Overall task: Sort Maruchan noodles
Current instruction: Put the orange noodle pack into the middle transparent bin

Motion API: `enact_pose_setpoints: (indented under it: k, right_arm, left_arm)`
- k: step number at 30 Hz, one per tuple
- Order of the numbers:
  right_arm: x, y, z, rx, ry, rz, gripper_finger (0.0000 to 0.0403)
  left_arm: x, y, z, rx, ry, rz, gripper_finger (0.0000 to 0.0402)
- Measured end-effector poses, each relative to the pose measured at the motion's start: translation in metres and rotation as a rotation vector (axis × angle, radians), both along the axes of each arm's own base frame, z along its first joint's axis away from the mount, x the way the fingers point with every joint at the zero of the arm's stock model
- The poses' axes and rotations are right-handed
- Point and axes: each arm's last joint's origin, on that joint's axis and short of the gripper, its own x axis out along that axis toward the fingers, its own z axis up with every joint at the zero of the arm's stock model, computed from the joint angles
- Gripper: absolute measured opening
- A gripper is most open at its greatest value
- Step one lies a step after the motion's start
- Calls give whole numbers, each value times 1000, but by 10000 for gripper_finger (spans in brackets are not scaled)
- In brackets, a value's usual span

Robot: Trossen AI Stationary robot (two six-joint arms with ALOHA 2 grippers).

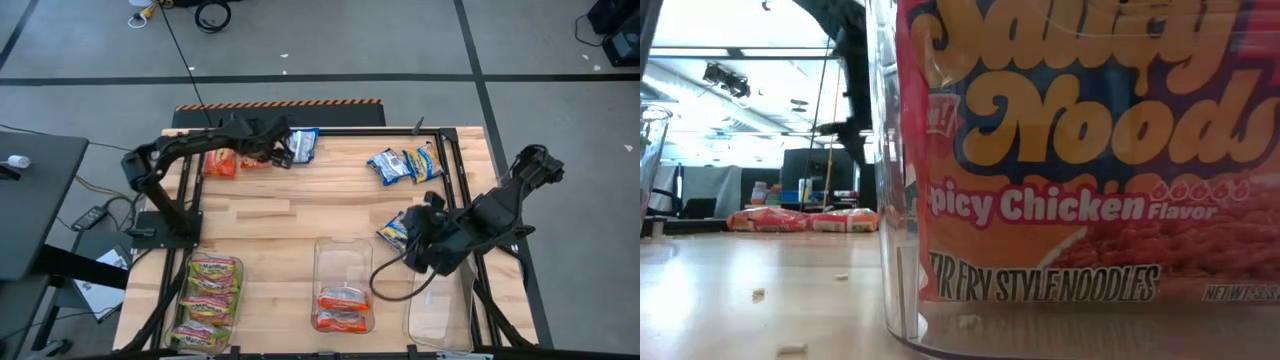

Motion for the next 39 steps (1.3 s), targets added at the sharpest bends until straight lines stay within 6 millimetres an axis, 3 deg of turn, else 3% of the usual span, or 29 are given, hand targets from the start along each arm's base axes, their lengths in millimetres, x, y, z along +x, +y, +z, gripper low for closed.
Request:
enact_pose_setpoints:
  k: [8, 13, 21, 26, 29, 34, 39]
  right_arm:
    - [-13, -25, 12, -66, -7, -14, 218]
    - [-15, -37, 17, -109, 4, 22, 217]
    - [-23, -59, 26, -144, 35, 103, 217]
    - [-35, -76, 35, -179, 18, 123, 217]
    - [-43, -84, 40, -187, -3, 124, 217]
    - [-57, -92, 46, -174, -47, 111, 217]
    - [-66, -94, 49, -115, -69, 132, 217]
  left_arm:
    - [-6, 45, -37, -8, 37, 185, 225]
    - [-8, 61, -60, -81, 55, 215, 220]
    - [4, 44, -61, -87, 82, 137, 220]
    - [17, 26, -59, 94, 141, 205, 220]
    - [24, 15, -57, 240, 132, 340, 220]
    - [27, 0, -57, 425, -61, 737, 219]
    - [12, 5, -67, 518, -133, 942, 219]
